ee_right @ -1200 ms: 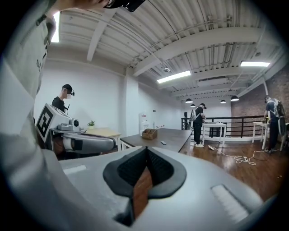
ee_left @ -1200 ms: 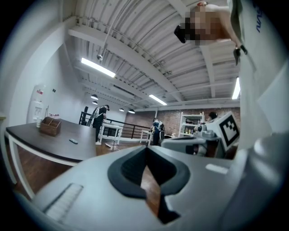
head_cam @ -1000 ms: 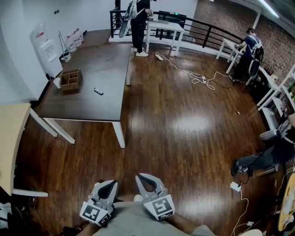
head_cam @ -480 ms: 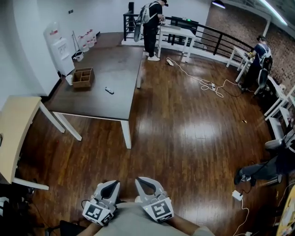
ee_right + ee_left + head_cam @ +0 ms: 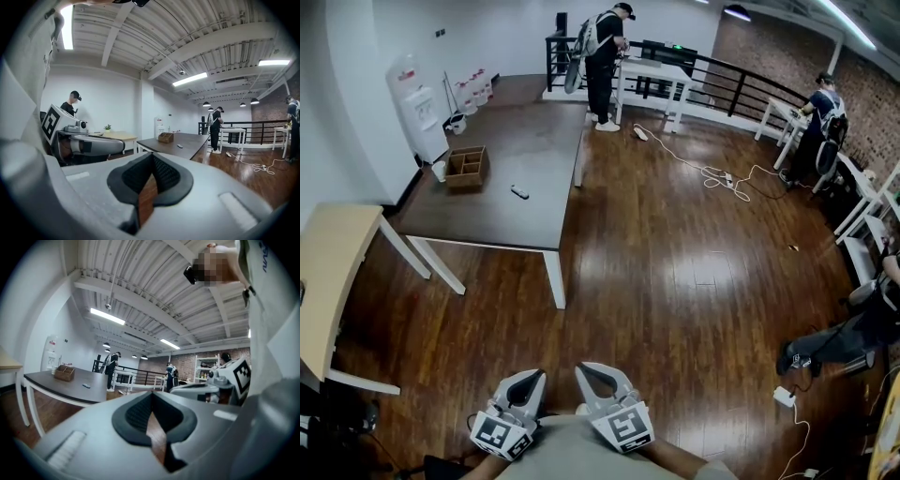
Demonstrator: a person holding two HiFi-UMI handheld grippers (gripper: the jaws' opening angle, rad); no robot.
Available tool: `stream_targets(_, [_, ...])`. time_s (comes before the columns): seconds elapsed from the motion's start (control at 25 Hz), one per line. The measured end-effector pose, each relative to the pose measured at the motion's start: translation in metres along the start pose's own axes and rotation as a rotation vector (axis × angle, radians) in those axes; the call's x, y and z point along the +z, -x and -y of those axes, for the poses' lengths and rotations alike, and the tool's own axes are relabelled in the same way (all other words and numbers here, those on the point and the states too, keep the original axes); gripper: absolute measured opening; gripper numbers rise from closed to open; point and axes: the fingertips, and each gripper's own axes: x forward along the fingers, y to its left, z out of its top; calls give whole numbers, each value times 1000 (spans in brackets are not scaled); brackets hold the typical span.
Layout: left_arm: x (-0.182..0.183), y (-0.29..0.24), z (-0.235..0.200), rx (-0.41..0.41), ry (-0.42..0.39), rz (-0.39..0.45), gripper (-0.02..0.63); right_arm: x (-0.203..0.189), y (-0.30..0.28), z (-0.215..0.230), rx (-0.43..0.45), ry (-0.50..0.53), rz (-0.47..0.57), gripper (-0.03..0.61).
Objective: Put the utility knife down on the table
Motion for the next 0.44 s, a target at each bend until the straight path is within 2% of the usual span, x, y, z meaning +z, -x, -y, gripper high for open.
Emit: stream_targets(0.44, [-3,0,9,-7,2,-1,2,-3,10,2,-11,-3,0,-2])
